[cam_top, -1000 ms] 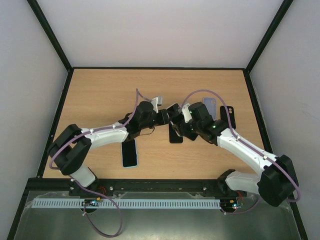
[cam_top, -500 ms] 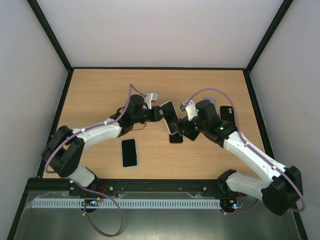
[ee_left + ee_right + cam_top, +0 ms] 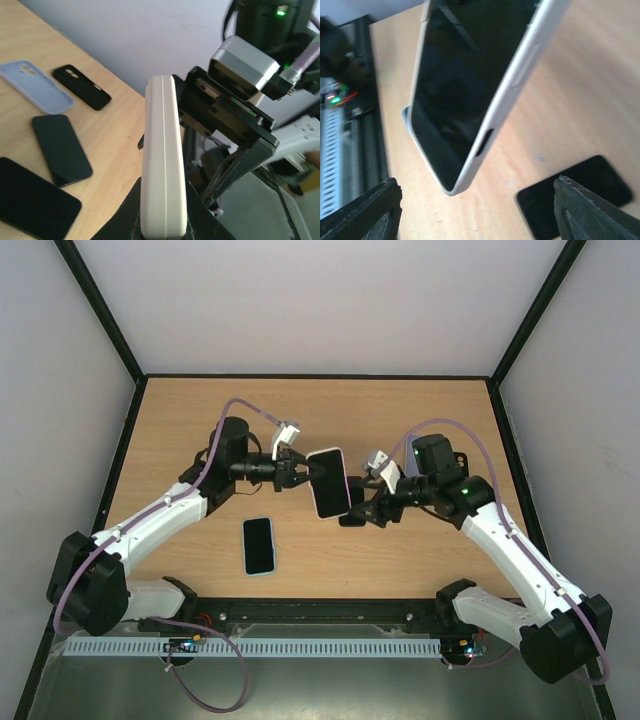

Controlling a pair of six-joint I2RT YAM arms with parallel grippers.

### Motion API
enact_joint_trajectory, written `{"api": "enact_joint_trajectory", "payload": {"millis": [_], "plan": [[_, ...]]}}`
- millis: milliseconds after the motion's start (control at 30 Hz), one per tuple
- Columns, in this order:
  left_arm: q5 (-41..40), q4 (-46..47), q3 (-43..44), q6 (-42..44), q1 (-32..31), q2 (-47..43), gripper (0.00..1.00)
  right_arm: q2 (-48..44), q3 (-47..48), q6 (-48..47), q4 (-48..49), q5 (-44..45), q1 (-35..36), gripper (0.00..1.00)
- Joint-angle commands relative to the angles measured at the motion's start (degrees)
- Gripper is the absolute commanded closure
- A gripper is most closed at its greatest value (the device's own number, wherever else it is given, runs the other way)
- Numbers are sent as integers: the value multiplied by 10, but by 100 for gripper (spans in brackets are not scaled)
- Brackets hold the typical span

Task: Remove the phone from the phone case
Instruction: Pick up the phone at the center of the board, then remove the phone case from the phone.

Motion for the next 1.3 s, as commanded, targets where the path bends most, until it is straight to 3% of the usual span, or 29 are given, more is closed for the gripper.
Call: {"api": "enact_joint_trajectory", "payload": {"millis": [0,167,333,467,667,1033,1267], "plan": [[118,13,26,37,-1,-14,98,-13,8,-150,-116,-138,0,24],[134,8,30,50,-11,-19,98,11,13,-201,-160,-183,2,37],[126,60,13,24,-20,-35,98,41,38,-214,-182,-199,16,44],[126,128,-4,-25,-25,-38,98,54,52,-244,-214,-215,23,57],[154,121,17,-31,-37,-13,98,59,51,-288,-244,-233,30,75],[193,70,51,-26,-44,6,98,65,70,-351,-303,-227,30,87],[205,96,49,-61,-54,6,98,98,102,-293,-277,-209,30,97]]}}
